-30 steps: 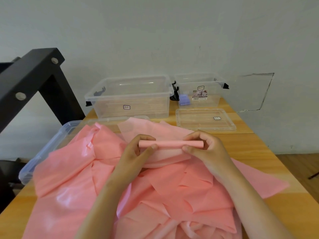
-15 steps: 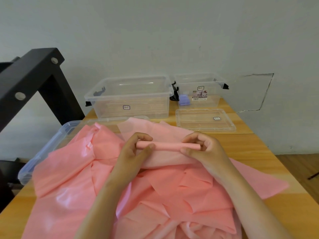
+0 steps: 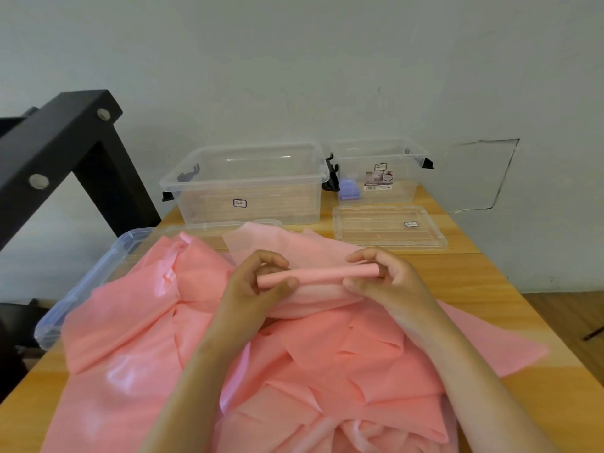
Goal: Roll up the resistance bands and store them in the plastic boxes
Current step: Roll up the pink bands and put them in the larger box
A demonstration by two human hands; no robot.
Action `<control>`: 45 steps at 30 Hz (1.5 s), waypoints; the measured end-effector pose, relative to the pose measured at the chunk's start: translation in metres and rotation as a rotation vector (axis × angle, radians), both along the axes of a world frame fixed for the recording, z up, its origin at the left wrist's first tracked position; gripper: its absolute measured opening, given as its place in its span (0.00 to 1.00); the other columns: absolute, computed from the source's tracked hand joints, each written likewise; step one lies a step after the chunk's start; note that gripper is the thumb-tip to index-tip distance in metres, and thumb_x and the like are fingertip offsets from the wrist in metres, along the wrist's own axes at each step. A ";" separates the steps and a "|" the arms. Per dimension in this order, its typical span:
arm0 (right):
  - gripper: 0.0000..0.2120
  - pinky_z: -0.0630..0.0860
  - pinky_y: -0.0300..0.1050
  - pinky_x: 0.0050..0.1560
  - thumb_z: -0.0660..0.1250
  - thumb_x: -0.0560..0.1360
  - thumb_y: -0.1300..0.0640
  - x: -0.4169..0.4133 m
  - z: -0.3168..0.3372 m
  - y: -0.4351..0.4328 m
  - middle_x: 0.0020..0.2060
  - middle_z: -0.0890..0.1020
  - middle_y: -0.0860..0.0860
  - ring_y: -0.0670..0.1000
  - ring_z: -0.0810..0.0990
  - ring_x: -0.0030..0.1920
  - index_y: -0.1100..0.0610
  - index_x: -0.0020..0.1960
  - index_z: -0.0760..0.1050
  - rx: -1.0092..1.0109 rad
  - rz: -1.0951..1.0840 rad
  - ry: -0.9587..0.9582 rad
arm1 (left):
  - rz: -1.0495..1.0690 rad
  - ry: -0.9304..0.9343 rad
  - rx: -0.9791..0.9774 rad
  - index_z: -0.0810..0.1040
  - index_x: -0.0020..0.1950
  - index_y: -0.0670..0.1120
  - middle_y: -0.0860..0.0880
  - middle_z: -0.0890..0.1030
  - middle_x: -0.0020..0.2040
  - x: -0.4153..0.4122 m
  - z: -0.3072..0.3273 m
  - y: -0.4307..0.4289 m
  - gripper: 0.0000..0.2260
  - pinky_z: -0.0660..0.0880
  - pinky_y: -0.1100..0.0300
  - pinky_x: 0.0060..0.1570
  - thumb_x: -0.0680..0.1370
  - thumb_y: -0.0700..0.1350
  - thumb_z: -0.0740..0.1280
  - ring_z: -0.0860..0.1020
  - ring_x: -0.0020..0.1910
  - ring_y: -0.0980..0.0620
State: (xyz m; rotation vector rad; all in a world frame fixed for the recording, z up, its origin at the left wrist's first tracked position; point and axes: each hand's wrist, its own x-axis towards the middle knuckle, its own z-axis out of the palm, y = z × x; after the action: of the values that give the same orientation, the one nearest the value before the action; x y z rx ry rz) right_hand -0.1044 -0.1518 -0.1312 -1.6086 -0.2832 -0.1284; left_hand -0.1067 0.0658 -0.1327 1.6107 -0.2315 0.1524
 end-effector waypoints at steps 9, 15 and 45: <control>0.11 0.73 0.32 0.42 0.72 0.69 0.70 0.001 -0.001 0.001 0.38 0.82 0.42 0.41 0.79 0.40 0.57 0.45 0.79 0.012 -0.011 -0.060 | 0.041 -0.023 0.127 0.77 0.45 0.48 0.59 0.74 0.33 -0.001 -0.002 -0.002 0.05 0.67 0.64 0.21 0.75 0.41 0.71 0.69 0.28 0.59; 0.04 0.70 0.29 0.41 0.73 0.72 0.60 0.002 -0.003 0.001 0.37 0.82 0.39 0.38 0.78 0.40 0.54 0.46 0.81 -0.058 -0.030 -0.015 | 0.039 -0.052 -0.015 0.77 0.48 0.49 0.58 0.77 0.42 0.001 -0.001 0.002 0.11 0.72 0.67 0.35 0.68 0.43 0.72 0.75 0.39 0.59; 0.08 0.67 0.31 0.36 0.73 0.70 0.65 0.001 -0.003 0.003 0.31 0.76 0.40 0.39 0.74 0.34 0.55 0.39 0.77 -0.020 0.032 -0.081 | -0.014 -0.042 -0.143 0.75 0.48 0.44 0.52 0.83 0.43 0.001 0.001 -0.001 0.14 0.74 0.68 0.45 0.69 0.28 0.71 0.80 0.45 0.57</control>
State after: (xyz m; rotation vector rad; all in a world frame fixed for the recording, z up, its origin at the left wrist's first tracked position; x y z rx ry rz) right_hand -0.1033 -0.1492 -0.1344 -1.6206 -0.3734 -0.1670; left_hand -0.1056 0.0649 -0.1320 1.4649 -0.2586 0.1873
